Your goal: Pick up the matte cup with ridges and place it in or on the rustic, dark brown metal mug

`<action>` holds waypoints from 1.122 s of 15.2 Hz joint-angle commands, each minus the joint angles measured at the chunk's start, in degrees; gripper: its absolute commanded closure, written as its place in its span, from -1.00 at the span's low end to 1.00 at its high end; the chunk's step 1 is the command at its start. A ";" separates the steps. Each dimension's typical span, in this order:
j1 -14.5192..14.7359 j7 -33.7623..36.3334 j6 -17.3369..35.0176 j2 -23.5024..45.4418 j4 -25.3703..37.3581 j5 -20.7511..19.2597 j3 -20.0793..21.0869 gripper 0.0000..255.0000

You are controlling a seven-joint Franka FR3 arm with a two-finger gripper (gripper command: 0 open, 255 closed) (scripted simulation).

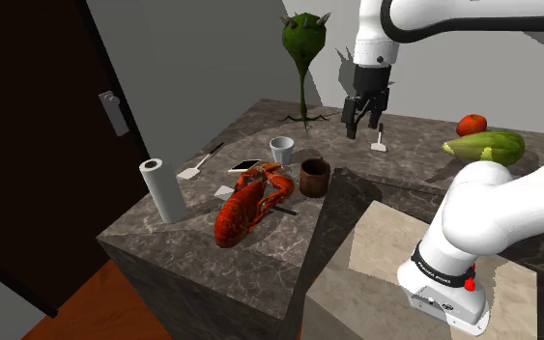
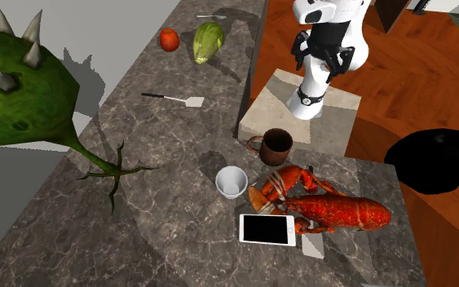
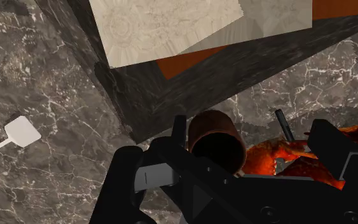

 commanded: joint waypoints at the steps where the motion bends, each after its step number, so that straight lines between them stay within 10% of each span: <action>1: 0.00 0.00 0.00 0.00 0.00 0.00 0.00 -1.00; 17: -0.01 -10.16 19.78 34.58 14.33 3.53 -9.58 -1.00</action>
